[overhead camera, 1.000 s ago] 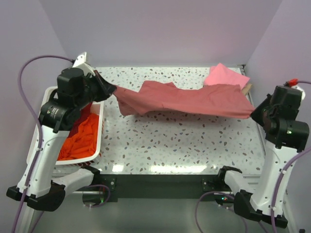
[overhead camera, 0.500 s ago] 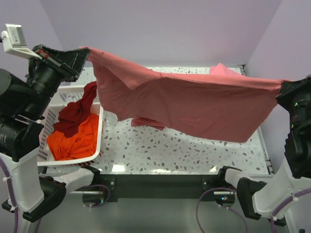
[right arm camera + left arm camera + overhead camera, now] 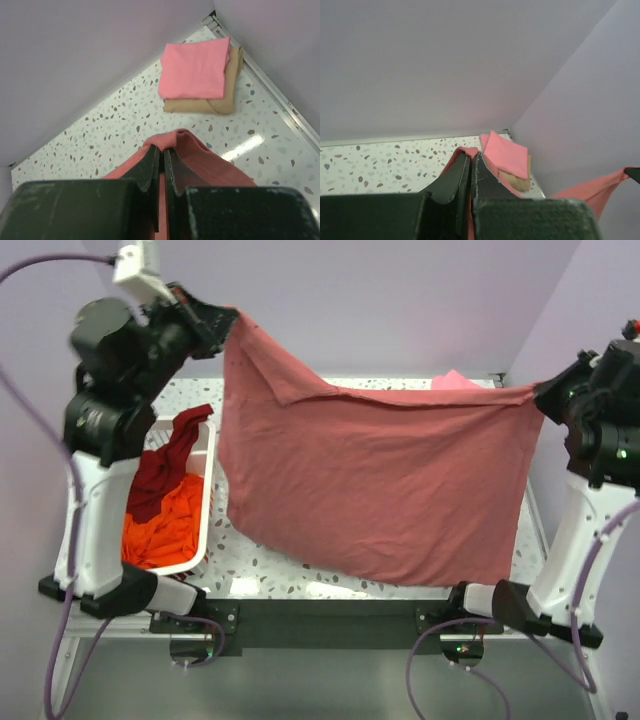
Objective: Fold and stack the t-shirts
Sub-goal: Flatten the tshirt out, then fold the tshirt
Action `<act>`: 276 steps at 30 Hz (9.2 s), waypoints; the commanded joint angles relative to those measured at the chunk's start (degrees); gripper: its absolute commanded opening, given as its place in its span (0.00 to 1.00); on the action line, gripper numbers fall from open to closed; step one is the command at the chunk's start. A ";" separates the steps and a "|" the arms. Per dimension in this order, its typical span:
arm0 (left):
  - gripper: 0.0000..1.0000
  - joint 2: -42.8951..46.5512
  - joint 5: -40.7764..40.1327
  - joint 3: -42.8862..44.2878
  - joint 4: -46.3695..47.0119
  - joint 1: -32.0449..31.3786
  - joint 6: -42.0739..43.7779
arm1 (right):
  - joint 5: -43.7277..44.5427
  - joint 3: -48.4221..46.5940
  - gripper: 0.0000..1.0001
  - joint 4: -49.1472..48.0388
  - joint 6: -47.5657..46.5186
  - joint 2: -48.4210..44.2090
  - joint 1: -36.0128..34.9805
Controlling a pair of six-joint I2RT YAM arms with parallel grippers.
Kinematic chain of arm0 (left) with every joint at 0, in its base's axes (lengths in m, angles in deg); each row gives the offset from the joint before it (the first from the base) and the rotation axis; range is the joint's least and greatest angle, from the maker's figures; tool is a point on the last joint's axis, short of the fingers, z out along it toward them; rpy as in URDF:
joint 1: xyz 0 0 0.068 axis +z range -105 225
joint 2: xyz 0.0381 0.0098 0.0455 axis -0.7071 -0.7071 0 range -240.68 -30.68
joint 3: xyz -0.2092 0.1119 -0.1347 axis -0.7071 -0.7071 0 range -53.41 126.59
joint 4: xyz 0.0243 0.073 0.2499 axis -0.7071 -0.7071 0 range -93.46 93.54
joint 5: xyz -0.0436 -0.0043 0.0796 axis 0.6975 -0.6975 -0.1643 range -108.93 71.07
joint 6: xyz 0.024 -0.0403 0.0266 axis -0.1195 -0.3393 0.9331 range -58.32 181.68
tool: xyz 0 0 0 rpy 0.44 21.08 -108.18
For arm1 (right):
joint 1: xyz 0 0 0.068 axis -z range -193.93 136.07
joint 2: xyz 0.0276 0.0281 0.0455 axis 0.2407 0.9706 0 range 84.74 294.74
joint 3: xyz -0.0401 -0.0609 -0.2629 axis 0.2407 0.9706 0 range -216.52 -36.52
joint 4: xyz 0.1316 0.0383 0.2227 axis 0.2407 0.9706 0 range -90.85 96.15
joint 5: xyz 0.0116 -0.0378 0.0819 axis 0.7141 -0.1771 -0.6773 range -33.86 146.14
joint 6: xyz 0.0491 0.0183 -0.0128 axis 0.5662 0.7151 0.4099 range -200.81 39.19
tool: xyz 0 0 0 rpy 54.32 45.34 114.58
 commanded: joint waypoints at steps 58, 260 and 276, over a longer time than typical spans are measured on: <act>0.00 -19.17 -2.78 -12.95 24.69 1.29 8.91 | 0.91 26.93 0.00 -33.14 1.76 5.21 -0.84; 0.00 2.94 0.73 -74.90 2.56 -12.86 -7.51 | -16.40 50.31 0.00 -28.24 16.97 27.83 -44.52; 0.00 -16.21 -6.12 -59.97 9.75 -9.78 -2.51 | -13.59 49.87 0.00 -28.41 15.47 30.82 -45.22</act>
